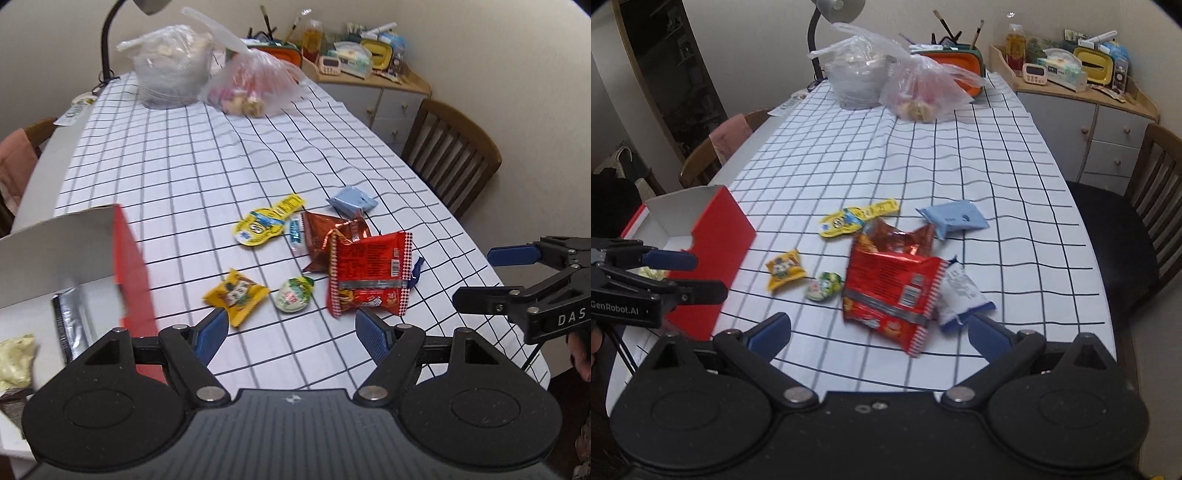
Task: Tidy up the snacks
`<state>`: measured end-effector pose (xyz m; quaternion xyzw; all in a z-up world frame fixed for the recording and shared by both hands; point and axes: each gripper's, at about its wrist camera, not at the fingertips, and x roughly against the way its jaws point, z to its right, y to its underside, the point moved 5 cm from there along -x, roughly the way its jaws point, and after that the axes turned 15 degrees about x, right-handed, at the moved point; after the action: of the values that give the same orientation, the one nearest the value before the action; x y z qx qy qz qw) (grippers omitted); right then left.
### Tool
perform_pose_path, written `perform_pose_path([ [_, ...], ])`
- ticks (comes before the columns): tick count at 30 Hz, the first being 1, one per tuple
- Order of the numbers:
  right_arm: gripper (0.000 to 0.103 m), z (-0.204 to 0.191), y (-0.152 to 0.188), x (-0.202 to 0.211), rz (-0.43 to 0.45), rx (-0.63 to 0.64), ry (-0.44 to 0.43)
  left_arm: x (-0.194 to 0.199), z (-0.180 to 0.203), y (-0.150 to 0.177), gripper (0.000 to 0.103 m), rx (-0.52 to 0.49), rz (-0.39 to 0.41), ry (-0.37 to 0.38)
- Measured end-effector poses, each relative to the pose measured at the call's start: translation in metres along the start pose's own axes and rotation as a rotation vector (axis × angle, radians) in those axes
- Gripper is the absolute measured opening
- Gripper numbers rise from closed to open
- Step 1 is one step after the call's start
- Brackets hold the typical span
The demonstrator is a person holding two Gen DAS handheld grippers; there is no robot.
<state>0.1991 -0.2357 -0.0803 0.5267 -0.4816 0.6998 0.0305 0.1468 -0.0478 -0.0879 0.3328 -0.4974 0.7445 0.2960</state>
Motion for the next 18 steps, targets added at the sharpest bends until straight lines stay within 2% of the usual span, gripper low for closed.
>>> perform_pose_path([
  [7,0.100,0.038,0.014,-0.031,-0.052,0.105,0.018,-0.046,0.015,-0.001,0.076,-0.025,-0.052,-0.059],
  [13,0.095,0.057,0.018,-0.059,-0.106,0.171,0.020,-0.083,0.015,-0.003,0.075,-0.055,-0.077,-0.131],
  [18,0.090,0.066,0.019,-0.082,-0.145,0.219,0.011,-0.105,0.012,-0.005,0.074,-0.068,-0.103,-0.162],
])
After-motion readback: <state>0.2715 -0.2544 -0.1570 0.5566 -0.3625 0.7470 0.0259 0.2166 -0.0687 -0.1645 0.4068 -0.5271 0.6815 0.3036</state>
